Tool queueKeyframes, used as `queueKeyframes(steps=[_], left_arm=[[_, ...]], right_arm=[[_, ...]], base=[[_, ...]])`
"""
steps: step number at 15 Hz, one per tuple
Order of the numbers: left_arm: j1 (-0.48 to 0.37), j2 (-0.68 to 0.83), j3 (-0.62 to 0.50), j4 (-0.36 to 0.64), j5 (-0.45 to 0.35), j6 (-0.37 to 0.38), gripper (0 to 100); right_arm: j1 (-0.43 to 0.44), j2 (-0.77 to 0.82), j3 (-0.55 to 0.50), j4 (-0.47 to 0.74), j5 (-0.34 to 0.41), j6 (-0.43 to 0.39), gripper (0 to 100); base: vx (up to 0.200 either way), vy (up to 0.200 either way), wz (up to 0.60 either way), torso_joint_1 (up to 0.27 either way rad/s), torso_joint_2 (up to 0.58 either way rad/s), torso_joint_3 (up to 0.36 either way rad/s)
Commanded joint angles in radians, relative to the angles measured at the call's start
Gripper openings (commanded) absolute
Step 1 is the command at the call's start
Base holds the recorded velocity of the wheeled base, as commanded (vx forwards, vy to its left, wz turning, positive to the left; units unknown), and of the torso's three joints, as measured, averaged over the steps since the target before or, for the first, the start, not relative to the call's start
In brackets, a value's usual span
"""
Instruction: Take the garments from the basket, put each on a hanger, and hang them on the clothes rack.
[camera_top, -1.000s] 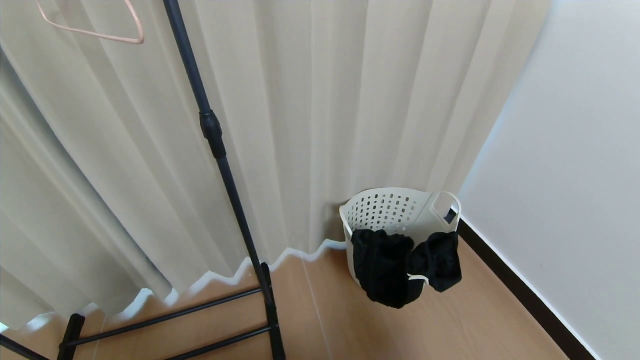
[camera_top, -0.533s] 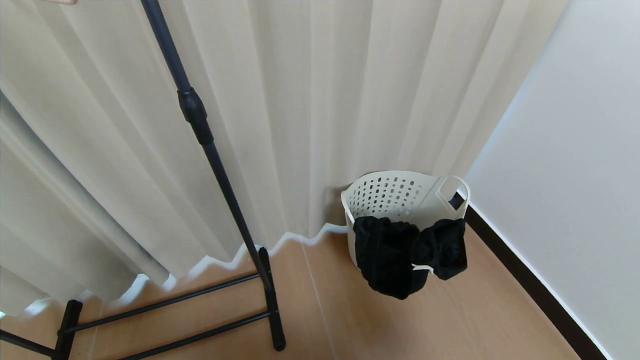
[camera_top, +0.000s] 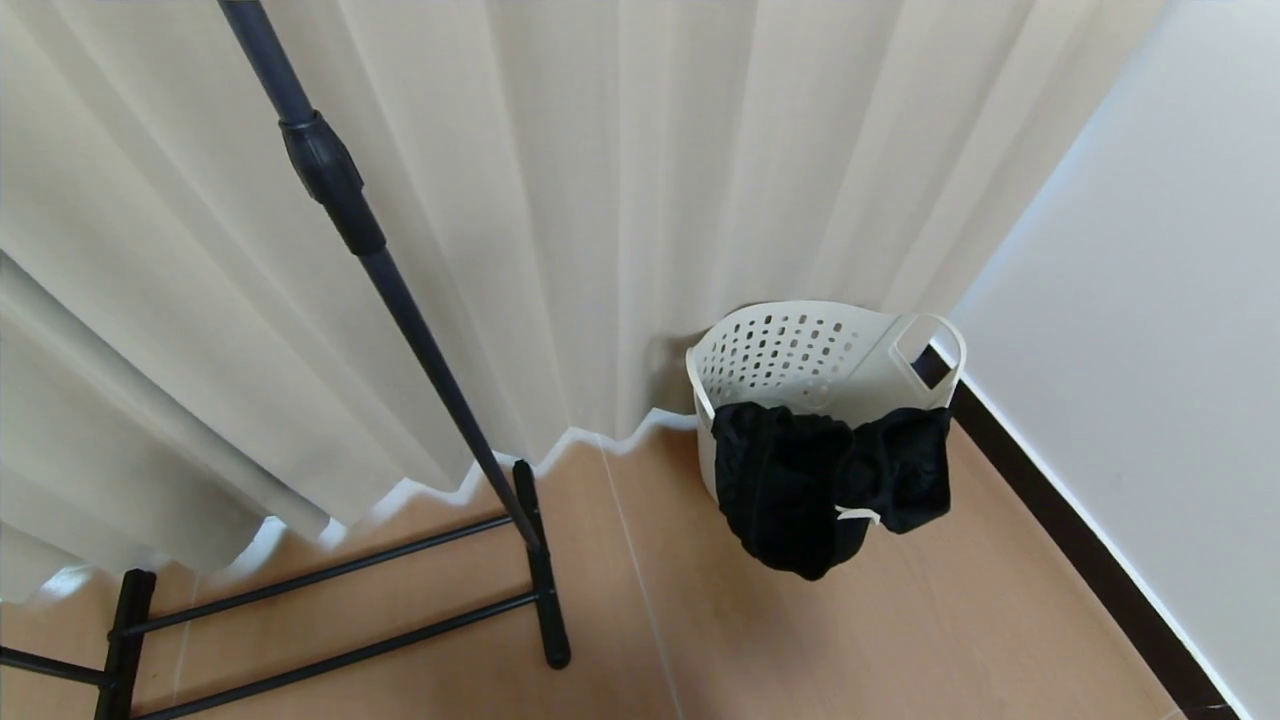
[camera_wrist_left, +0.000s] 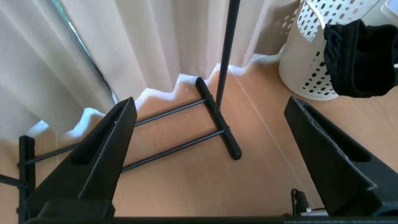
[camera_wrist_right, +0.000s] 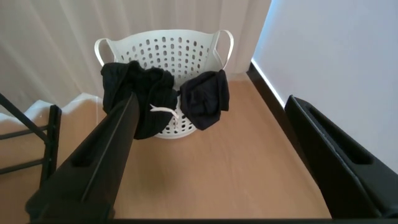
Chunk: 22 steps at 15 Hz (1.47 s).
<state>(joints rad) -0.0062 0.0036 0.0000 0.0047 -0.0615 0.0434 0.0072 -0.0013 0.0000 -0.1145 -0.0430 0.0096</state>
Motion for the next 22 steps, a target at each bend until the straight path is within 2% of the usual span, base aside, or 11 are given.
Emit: queueKeyframes(steps=[1, 14, 17, 18, 19, 21, 22], left_arm=[[0.000, 0.001, 0.000, 0.000, 0.000, -0.002, 100], [0.000, -0.001, 0.000, -0.002, 0.003, -0.011, 100], [0.000, -0.001, 0.000, -0.002, 0.006, -0.011, 100], [0.000, -0.001, 0.000, -0.002, 0.006, -0.011, 100], [0.000, -0.001, 0.000, -0.002, 0.006, -0.011, 100], [0.000, -0.001, 0.000, -0.002, 0.006, -0.011, 100], [0.000, -0.001, 0.000, -0.002, 0.006, -0.011, 100]], right_arm=[[0.000, 0.001, 0.000, -0.001, 0.000, 0.000, 100], [0.004, 0.012, 0.000, 0.013, 0.009, -0.008, 100], [0.050, 0.216, 0.000, 0.013, 0.017, -0.008, 100], [0.106, 0.342, 0.000, -0.001, 0.063, -0.008, 100], [0.158, 0.435, -0.048, 0.001, 0.091, -0.008, 100], [0.290, 0.672, -0.173, 0.001, 0.098, -0.016, 100], [0.349, 0.802, -0.245, 0.001, 0.094, -0.048, 100]], base=[[0.000, 0.000, 0.00, -0.007, 0.01, -0.198], [0.000, 0.000, 0.00, 0.002, 0.00, -0.179], [0.000, 0.000, 0.00, 0.000, 0.00, 0.000], [0.000, 0.000, 0.00, 0.000, 0.00, 0.000], [0.000, 0.000, 0.00, 0.000, 0.00, 0.000], [0.000, 0.000, 0.00, 0.000, 0.00, 0.000], [0.000, 0.000, 0.00, 0.000, 0.00, 0.000]])
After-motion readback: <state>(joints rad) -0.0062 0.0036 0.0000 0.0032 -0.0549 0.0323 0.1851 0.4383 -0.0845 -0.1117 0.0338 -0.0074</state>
